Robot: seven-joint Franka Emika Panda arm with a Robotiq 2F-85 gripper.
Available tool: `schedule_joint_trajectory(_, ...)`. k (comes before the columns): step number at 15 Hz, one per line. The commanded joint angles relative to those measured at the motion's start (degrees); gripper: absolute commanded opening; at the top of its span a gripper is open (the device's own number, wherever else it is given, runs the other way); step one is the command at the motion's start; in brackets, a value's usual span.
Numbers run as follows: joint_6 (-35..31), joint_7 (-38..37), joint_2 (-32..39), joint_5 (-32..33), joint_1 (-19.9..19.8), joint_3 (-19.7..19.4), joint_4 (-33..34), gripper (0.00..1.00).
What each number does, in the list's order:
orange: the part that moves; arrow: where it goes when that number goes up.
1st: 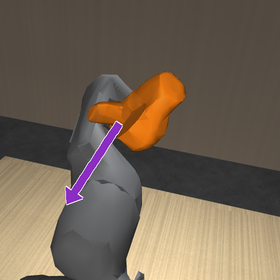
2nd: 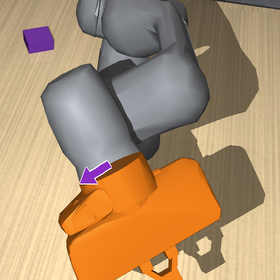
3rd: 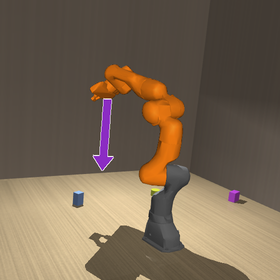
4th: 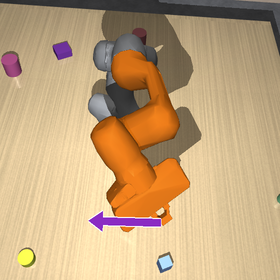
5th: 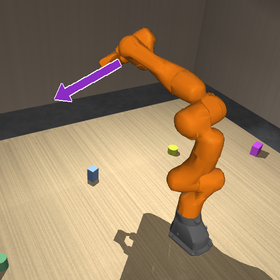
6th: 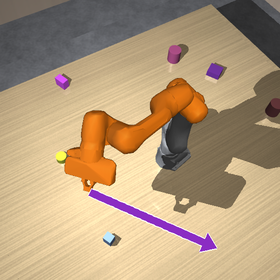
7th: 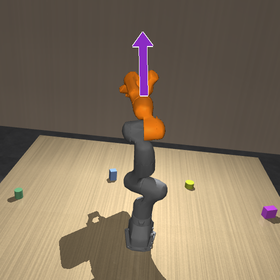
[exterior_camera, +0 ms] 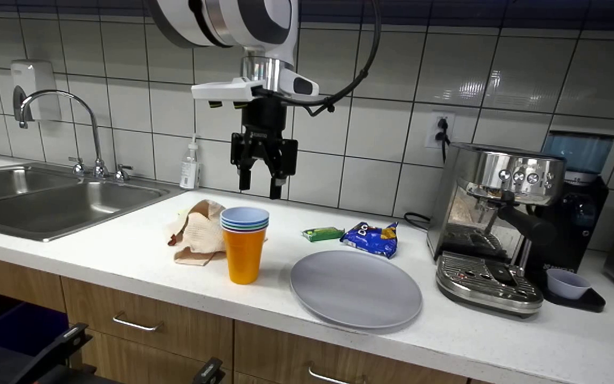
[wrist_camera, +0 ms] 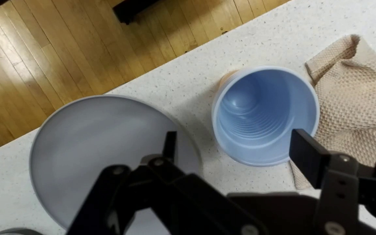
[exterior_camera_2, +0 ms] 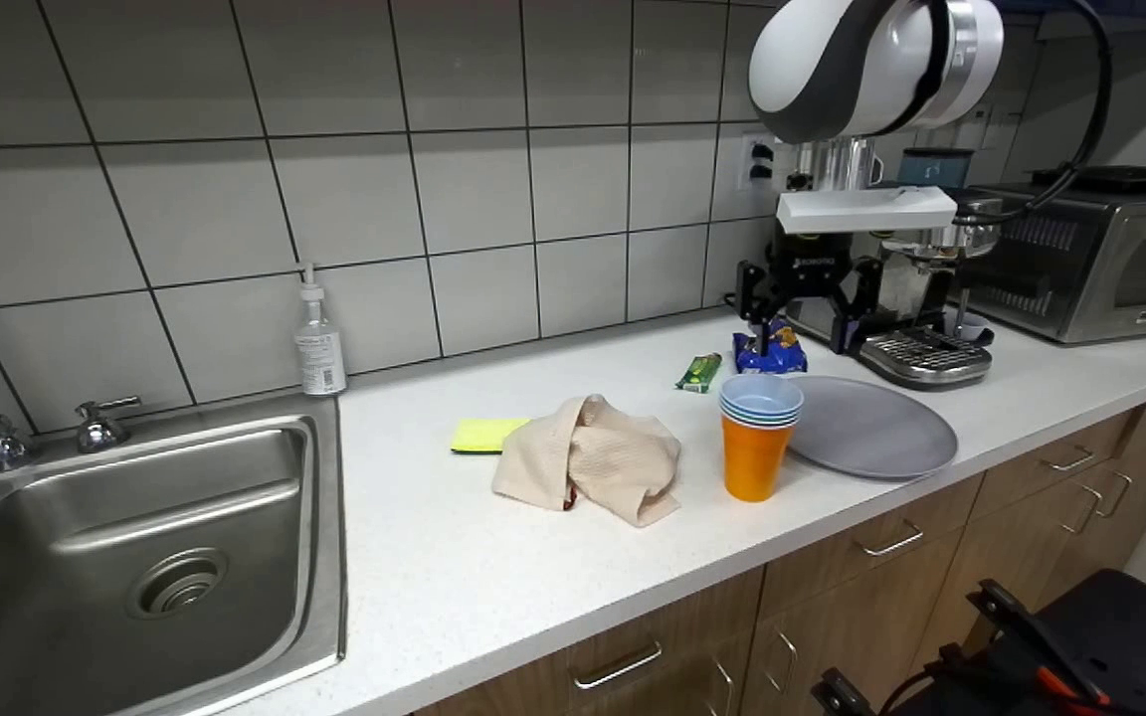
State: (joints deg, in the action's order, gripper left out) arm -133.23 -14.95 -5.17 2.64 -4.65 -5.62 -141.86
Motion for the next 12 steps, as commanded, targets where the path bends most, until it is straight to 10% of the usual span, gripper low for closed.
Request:
schedule_joint_trajectory(1, 0.2, 1.3, -0.2, -1.1, -0.4, 0.3, 0.7, 1.0)
schedule_joint_trajectory(12, 0.1, 0.1, 0.0, -0.1, -0.3, 0.8, 0.6, 1.0)
